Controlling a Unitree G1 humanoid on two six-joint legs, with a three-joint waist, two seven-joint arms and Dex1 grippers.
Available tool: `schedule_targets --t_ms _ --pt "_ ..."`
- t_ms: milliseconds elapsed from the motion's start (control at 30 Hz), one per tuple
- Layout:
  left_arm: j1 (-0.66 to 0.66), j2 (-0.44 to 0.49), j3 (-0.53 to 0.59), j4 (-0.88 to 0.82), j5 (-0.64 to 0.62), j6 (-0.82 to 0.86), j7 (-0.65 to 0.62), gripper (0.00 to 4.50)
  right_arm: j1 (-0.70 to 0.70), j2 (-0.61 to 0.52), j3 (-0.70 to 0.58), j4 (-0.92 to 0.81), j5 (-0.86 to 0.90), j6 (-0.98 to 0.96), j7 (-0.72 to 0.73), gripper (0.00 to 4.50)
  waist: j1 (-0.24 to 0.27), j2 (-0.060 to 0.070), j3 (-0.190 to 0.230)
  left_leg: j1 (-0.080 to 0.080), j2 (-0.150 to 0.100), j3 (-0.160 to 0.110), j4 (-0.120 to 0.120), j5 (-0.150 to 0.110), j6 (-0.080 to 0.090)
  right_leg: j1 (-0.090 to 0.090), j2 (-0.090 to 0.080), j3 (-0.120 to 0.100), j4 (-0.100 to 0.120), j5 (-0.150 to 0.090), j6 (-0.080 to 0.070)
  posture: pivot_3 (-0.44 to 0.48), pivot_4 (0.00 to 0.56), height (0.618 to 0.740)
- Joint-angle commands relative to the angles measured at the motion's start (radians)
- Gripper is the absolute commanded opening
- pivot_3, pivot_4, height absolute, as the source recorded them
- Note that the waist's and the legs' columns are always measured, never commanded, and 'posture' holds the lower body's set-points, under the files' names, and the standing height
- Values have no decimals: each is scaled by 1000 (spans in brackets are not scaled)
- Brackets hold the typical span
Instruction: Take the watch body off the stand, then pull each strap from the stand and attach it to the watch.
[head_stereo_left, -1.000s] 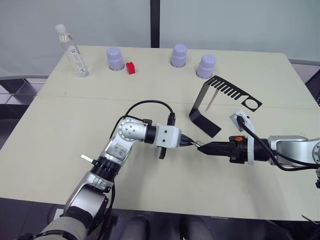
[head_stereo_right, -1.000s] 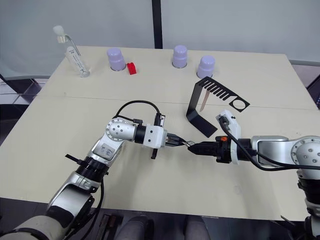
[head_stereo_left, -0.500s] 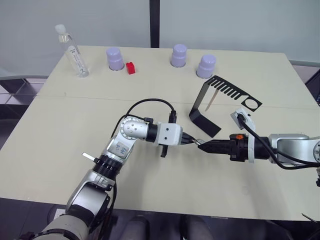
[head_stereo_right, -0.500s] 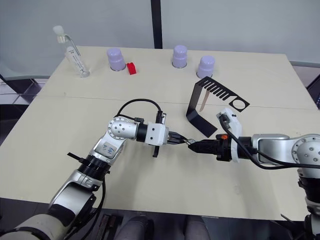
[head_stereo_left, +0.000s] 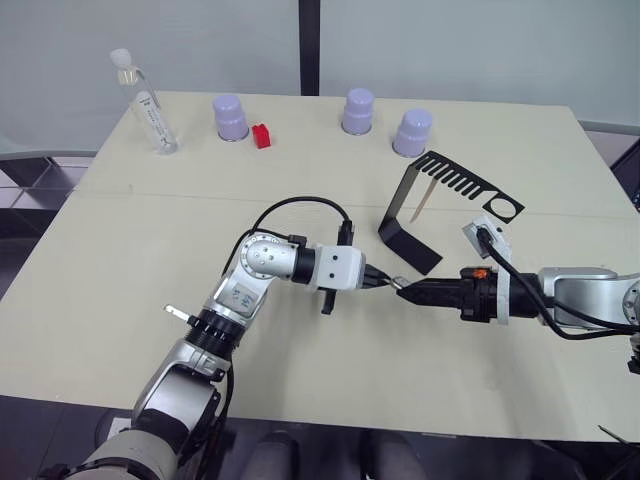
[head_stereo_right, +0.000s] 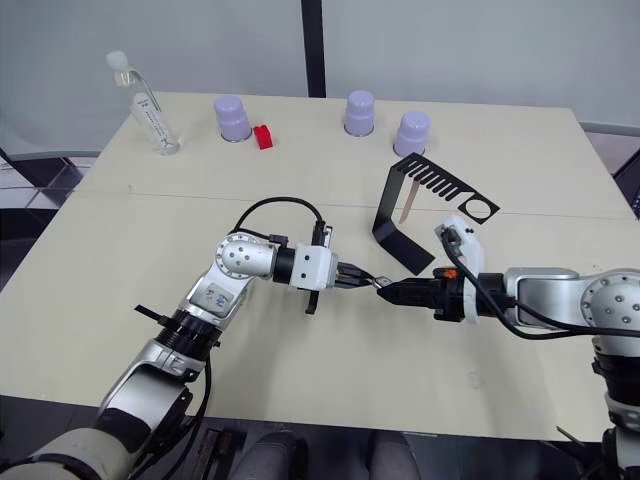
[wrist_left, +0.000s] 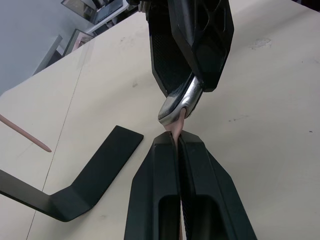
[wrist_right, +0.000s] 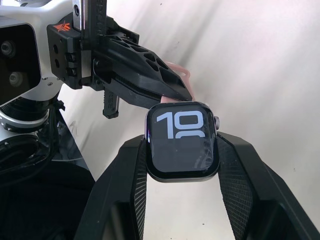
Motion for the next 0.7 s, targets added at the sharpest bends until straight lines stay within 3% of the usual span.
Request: schedule_targets --t_ms 33,100,200,333,367,433,467,700 --pt "-40 -44 -3 -106 -51 19 20 0 -2 16 -11 -87 -63 -33 83 1500 0 0 0 0 0 0 0 0 0 0 0 0 0 0 0 0 150 740" --pt "-39 -36 10 -111 -58 45 21 0 1 18 -24 -107 -88 -42 97 1500 0 0 0 0 0 0 0 0 0 0 0 0 0 0 0 0 150 740" --pt "-8 66 59 -197 -189 202 -120 921 36 10 -81 -178 -114 -80 100 1500 -1 0 0 0 0 0 0 0 0 0 0 0 0 0 0 0 150 740" --pt "32 272 123 -343 -409 542 -301 2786 138 -41 -110 -379 -299 -189 202 1500 -6 2 -1 0 0 0 0 0 0 -1 0 1 1 0 0 0 150 740" --pt "38 311 138 -359 -439 582 -319 3115 165 -51 -112 -428 -348 -225 238 1500 -10 3 -1 0 0 0 0 0 0 -1 0 1 1 0 0 0 150 740" --pt "39 338 163 -360 -465 611 -300 4202 188 -57 -108 -491 -402 -281 290 1500 -10 3 -1 0 0 -1 0 0 0 -1 1 1 1 0 0 0 150 740" --pt "39 351 169 -360 -472 625 -299 4442 191 -62 -98 -514 -440 -307 307 1500 -9 3 -1 0 0 -1 1 0 0 0 1 1 1 0 0 0 150 740" --pt "48 406 161 -339 -429 533 -341 4442 299 -164 56 -599 -940 -662 511 1500 -2 3 -1 0 -5 -1 0 -1 1 0 -1 1 0 0 0 0 150 740"
